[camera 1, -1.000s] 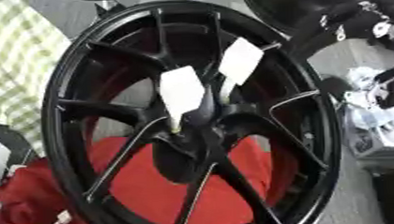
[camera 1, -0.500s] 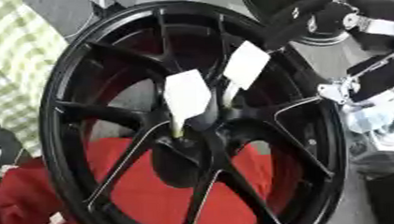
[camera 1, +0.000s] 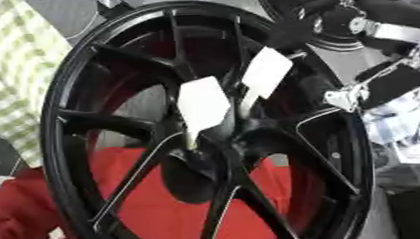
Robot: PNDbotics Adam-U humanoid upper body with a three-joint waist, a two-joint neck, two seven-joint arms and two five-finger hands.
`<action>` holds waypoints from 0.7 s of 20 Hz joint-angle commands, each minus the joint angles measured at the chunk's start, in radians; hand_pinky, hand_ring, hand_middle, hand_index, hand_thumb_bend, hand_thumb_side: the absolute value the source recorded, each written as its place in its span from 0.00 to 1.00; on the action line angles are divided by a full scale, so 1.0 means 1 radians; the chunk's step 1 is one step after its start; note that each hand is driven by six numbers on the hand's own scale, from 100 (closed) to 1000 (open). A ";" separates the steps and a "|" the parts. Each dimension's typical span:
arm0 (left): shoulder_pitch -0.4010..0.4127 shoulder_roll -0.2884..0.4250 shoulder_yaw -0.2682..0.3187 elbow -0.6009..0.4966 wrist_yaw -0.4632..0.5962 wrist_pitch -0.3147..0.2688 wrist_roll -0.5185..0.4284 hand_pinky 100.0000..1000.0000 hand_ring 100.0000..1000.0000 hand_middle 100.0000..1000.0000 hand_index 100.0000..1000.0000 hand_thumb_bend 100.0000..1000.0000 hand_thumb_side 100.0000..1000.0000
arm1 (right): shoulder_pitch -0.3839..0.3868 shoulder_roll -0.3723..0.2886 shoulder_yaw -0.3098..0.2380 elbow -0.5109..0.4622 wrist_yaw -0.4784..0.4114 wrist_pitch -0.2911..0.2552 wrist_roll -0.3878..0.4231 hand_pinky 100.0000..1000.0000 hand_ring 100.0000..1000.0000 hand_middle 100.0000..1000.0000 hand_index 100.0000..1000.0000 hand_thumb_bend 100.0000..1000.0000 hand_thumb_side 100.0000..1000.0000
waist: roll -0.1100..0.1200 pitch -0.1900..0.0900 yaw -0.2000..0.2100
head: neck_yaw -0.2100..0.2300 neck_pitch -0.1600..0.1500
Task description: Pull the pin out of the wheel hub.
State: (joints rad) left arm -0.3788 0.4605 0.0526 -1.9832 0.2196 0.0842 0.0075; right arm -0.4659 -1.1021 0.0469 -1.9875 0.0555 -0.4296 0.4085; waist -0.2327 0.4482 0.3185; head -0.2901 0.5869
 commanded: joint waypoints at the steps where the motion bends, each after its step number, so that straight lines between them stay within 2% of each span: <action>1: -0.010 0.013 0.009 -0.017 -0.004 0.000 0.005 0.47 0.63 0.57 0.74 0.00 0.74 | -0.010 -0.015 -0.017 -0.010 0.035 -0.003 0.003 0.90 0.88 0.79 0.89 0.00 0.16 | 0.007 -0.016 0.001 | -0.004 -0.008; 10: 0.002 0.001 0.015 -0.017 -0.013 0.008 0.018 0.47 0.62 0.56 0.74 0.00 0.75 | -0.015 -0.003 -0.007 0.017 0.114 -0.005 -0.006 0.91 0.89 0.79 0.91 0.00 0.17 | 0.007 -0.001 -0.006 | -0.008 -0.009; 14: 0.004 -0.004 0.014 -0.017 -0.017 0.013 0.020 0.47 0.62 0.56 0.74 0.00 0.75 | -0.022 -0.001 -0.002 0.019 0.115 -0.010 -0.014 0.91 0.89 0.79 0.91 0.00 0.16 | 0.007 0.006 -0.005 | -0.013 -0.014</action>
State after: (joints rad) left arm -0.3698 0.4469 0.0586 -1.9832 0.2052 0.0953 0.0249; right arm -0.4812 -1.0813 0.0496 -1.9712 0.1627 -0.4393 0.3980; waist -0.2360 0.4707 0.3149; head -0.2982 0.5866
